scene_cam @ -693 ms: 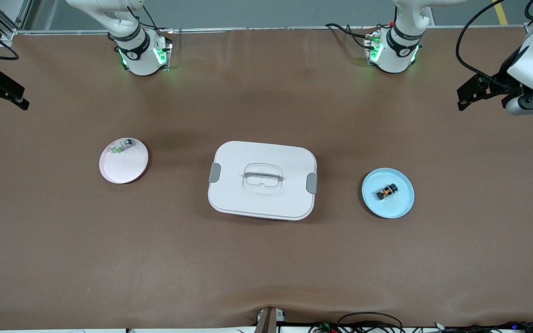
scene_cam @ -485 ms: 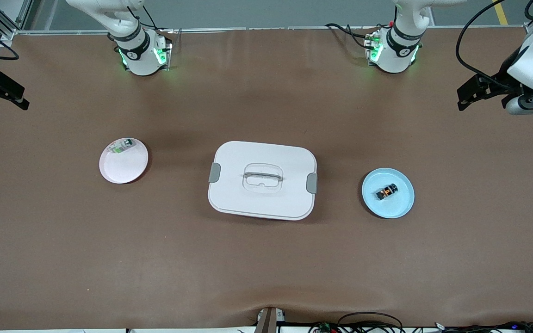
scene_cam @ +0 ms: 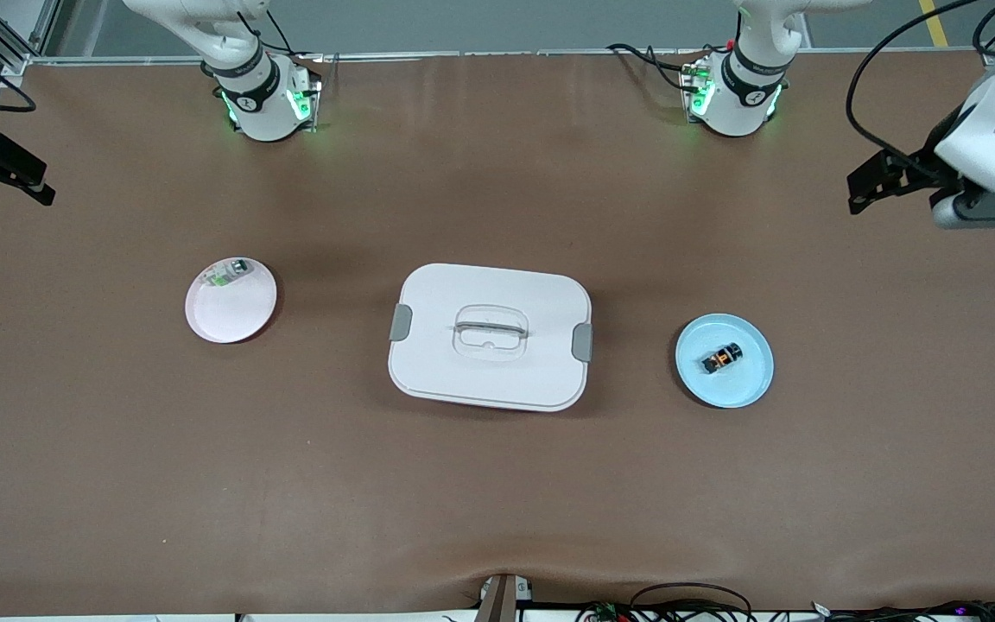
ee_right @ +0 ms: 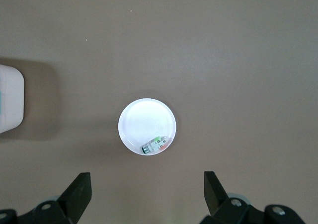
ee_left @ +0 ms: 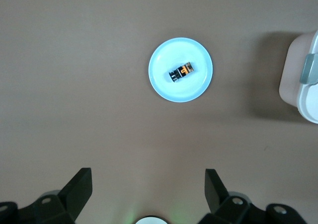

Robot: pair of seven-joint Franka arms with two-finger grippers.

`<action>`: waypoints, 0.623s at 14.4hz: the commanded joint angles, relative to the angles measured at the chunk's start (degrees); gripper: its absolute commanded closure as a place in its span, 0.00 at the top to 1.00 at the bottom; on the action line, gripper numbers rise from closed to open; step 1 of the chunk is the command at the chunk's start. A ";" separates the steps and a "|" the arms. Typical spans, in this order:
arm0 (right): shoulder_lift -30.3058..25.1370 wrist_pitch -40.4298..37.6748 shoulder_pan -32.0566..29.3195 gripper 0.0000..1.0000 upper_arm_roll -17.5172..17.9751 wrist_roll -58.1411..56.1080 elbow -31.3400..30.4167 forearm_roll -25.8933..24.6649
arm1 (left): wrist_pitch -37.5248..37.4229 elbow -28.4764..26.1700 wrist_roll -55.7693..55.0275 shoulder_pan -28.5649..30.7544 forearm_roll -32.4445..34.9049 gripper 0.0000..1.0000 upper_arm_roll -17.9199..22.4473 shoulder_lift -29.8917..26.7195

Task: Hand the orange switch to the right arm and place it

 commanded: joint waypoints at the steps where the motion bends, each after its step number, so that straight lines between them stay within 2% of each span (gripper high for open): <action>1: -0.39 -0.61 0.20 1.00 0.12 0.92 0.24 -0.21 | 1.65 1.22 1.02 -0.32 -1.47 1.00 0.45 3.62; 9: -0.47 -0.61 0.20 1.00 0.12 0.92 0.24 -0.21 | 7.45 -0.97 -6.28 -0.85 -0.68 1.00 0.19 10.48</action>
